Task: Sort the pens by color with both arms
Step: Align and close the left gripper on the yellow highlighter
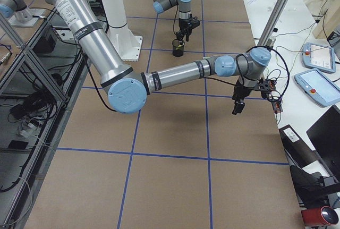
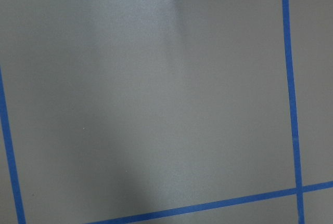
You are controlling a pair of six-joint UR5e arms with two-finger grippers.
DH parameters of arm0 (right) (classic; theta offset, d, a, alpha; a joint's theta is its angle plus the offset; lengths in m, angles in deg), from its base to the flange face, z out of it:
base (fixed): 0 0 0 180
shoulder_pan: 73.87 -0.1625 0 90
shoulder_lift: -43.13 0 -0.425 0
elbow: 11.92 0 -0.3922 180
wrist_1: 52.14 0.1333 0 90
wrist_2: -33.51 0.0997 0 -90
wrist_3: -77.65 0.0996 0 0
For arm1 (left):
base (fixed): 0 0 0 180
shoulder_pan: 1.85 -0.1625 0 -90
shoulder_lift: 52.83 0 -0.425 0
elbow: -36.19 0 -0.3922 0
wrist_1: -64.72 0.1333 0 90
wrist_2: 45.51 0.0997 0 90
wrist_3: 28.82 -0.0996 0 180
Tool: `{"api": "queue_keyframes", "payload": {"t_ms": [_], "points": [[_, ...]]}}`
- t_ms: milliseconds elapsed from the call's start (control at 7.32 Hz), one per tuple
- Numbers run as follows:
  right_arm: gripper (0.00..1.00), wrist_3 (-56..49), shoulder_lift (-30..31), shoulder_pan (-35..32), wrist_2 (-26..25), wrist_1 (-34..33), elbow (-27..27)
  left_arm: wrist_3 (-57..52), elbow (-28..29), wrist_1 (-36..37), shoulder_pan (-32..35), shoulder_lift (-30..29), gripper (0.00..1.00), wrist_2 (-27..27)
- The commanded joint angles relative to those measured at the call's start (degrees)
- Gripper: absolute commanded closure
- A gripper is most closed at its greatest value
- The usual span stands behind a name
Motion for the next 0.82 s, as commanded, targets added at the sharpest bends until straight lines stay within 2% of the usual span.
{"api": "queue_keyframes", "payload": {"t_ms": [0, 410, 683], "points": [[0.02, 0.00, 0.00, 0.00, 0.00, -0.08, 0.00, 0.02, -0.02, 0.00, -0.62, 0.13, 0.30, 0.03], [0.02, 0.00, 0.00, 0.09, -0.09, -0.08, 0.18, -0.07, -0.11, 0.00, -0.80, 0.21, 0.33, 1.17], [0.02, -0.09, 0.09, 0.09, -0.09, 0.01, 0.18, 0.02, -0.20, 0.09, -0.80, 0.22, 0.43, 1.17]]}}
